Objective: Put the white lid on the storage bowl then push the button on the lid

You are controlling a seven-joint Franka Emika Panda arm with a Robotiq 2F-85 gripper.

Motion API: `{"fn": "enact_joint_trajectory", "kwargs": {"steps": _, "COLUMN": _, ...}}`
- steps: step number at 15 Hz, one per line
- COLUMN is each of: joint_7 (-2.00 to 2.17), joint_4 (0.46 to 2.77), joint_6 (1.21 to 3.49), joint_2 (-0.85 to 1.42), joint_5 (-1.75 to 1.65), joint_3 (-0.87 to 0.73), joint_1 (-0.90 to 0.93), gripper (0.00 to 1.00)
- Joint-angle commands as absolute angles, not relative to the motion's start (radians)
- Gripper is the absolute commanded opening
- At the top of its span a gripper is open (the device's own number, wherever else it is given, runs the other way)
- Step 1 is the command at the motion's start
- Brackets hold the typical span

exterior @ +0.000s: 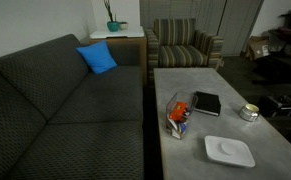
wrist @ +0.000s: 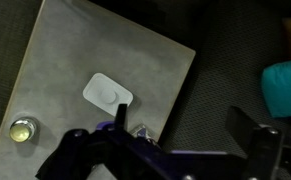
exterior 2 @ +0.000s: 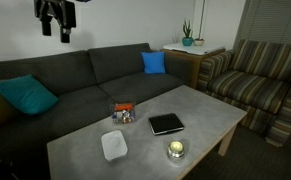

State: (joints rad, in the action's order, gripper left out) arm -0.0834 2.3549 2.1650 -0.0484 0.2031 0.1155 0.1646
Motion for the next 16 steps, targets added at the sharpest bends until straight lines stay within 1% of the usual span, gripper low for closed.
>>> {"fn": "enact_joint_trajectory", "kwargs": {"steps": 1, "joint_7": -0.167, "joint_4": 2.416, "joint_6": 2.312, "joint_2": 0.029, "joint_5": 0.163, "joint_3": 0.123, "joint_1": 0.157, "gripper": 1.00}}
{"fn": "enact_joint_trajectory", "kwargs": {"steps": 5, "joint_7": -0.331, "joint_4": 2.438, "joint_6": 2.470, "joint_2": 0.167, "joint_5": 0.220, "joint_3": 0.132, "joint_1": 0.142, "gripper": 1.00}}
{"fn": "enact_joint_trajectory", "kwargs": {"steps": 9, "joint_7": -0.435, "joint_4": 2.400, "joint_6": 2.486, "joint_2": 0.312, "joint_5": 0.276, "joint_3": 0.163, "joint_1": 0.102, "gripper": 1.00}}
{"fn": "enact_joint_trajectory", "kwargs": {"steps": 10, "joint_7": -0.379, "joint_4": 2.430, "joint_6": 2.475, "joint_2": 0.250, "joint_5": 0.236, "joint_3": 0.159, "joint_1": 0.113, "gripper": 1.00}}
{"fn": "enact_joint_trajectory", "kwargs": {"steps": 12, "joint_7": -0.380, "joint_4": 2.422, "joint_6": 2.475, "joint_2": 0.279, "joint_5": 0.231, "joint_3": 0.166, "joint_1": 0.103, "gripper": 1.00}}
{"fn": "enact_joint_trajectory", "kwargs": {"steps": 16, "joint_7": -0.377, "joint_4": 2.420, "joint_6": 2.475, "joint_2": 0.265, "joint_5": 0.233, "joint_3": 0.168, "joint_1": 0.105, "gripper": 1.00}}
